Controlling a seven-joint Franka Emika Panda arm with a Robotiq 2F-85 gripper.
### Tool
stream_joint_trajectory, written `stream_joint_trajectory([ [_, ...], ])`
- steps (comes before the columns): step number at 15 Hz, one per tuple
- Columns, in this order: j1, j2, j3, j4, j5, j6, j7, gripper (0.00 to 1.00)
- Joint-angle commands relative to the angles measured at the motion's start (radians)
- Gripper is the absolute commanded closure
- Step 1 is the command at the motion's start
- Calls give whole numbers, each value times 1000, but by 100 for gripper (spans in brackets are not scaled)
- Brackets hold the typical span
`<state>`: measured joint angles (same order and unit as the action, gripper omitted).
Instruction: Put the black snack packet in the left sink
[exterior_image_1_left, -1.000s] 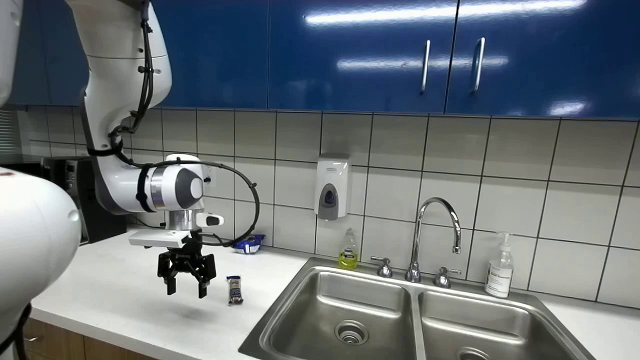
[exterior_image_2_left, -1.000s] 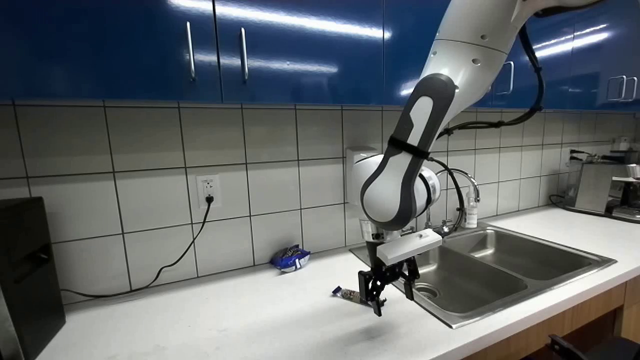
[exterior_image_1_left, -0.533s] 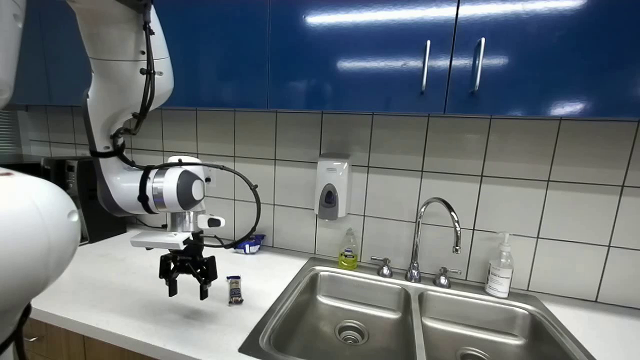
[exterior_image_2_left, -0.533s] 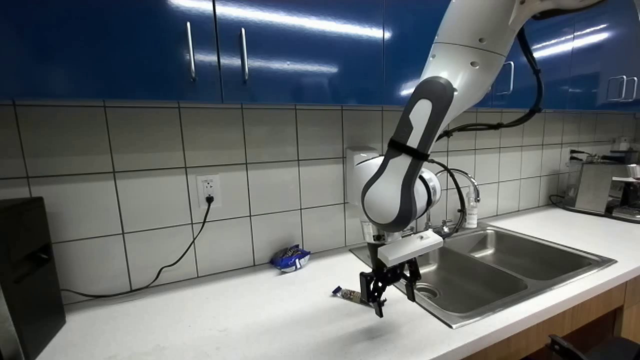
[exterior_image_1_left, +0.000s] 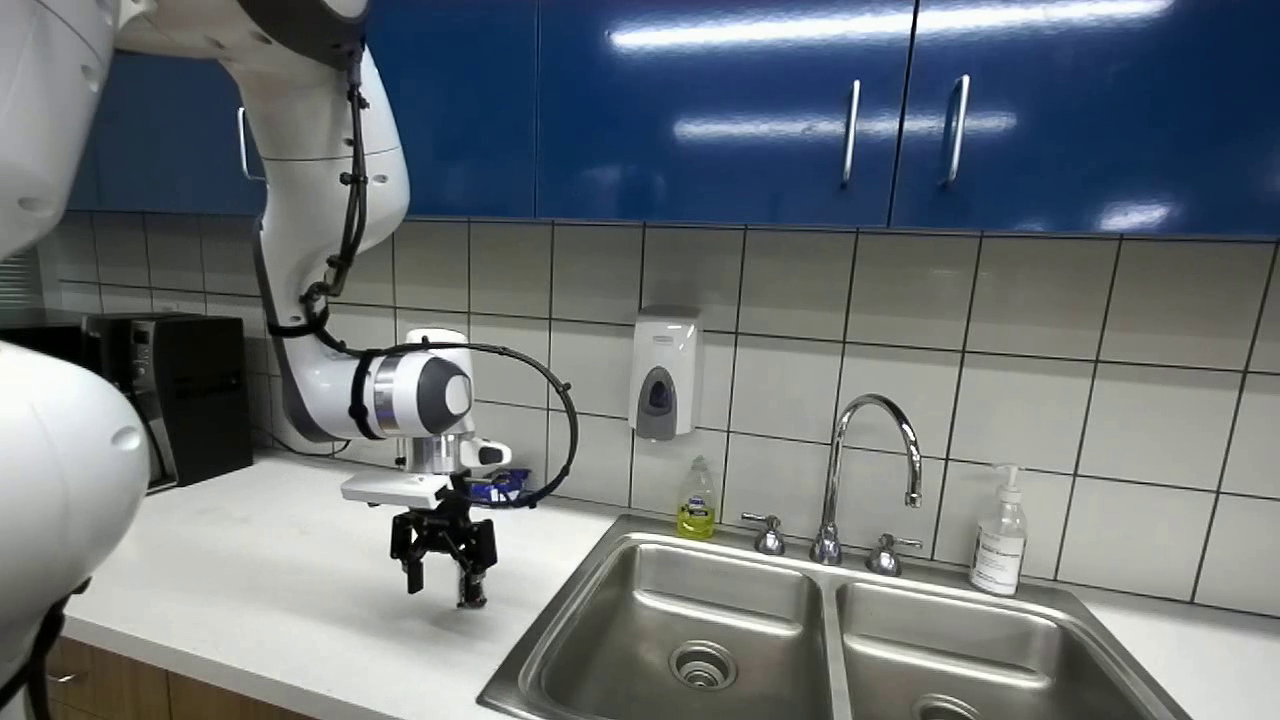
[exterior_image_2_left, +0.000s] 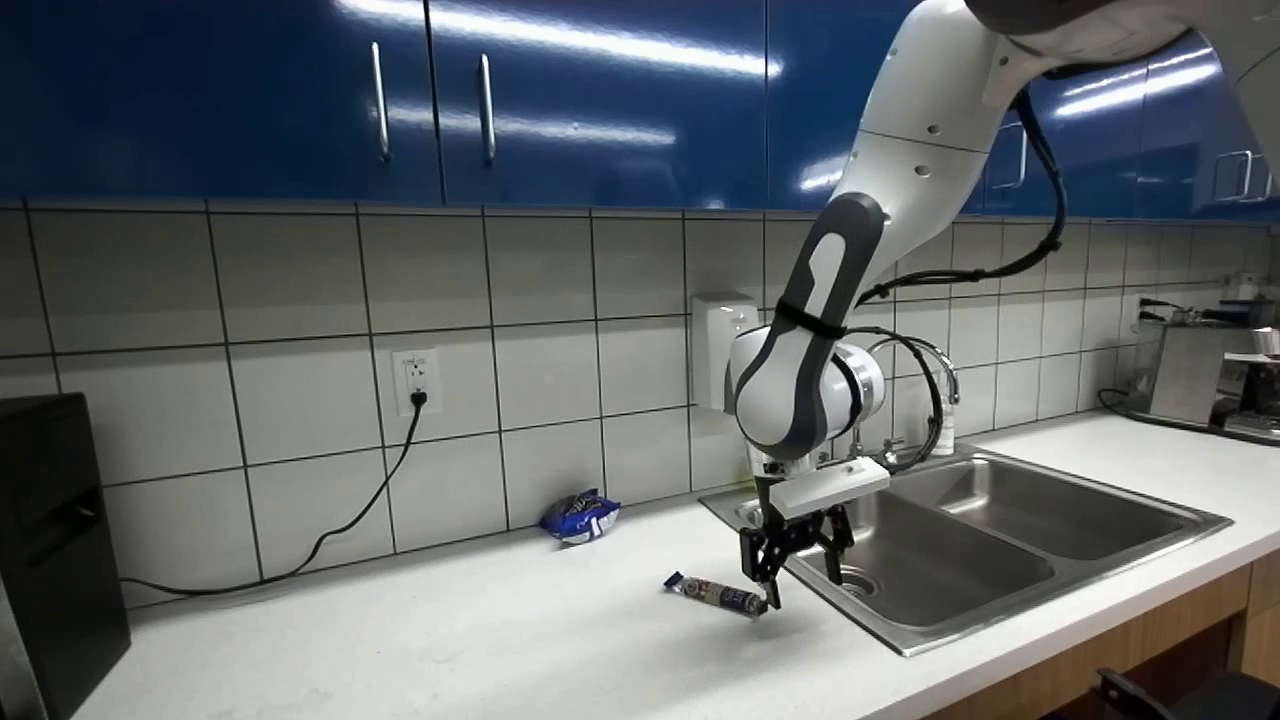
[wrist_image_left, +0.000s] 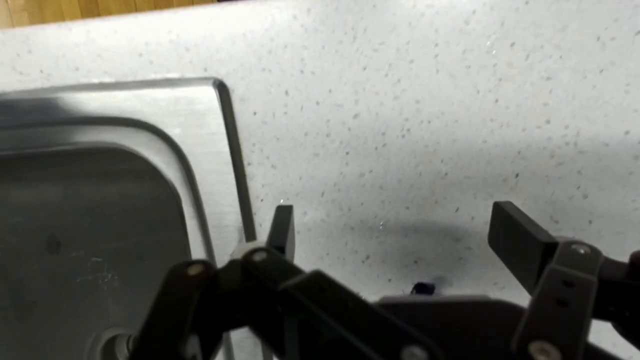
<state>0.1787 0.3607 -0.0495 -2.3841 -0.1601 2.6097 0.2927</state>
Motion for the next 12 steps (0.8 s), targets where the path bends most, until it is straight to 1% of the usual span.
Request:
stream_joint_trajectory([
  [1, -27, 93, -3, 136, -16, -30, -67, 0],
  [3, -24, 134, -1, 197, -21, -39, -96, 0],
  [6, -27, 175, 19, 261, -16, -44, -170, 0],
  [10, -54, 202, 67, 303, -3, -83, -317, 0],
  [12, -47, 209, 70, 318, -20, -122, -366, 0],
])
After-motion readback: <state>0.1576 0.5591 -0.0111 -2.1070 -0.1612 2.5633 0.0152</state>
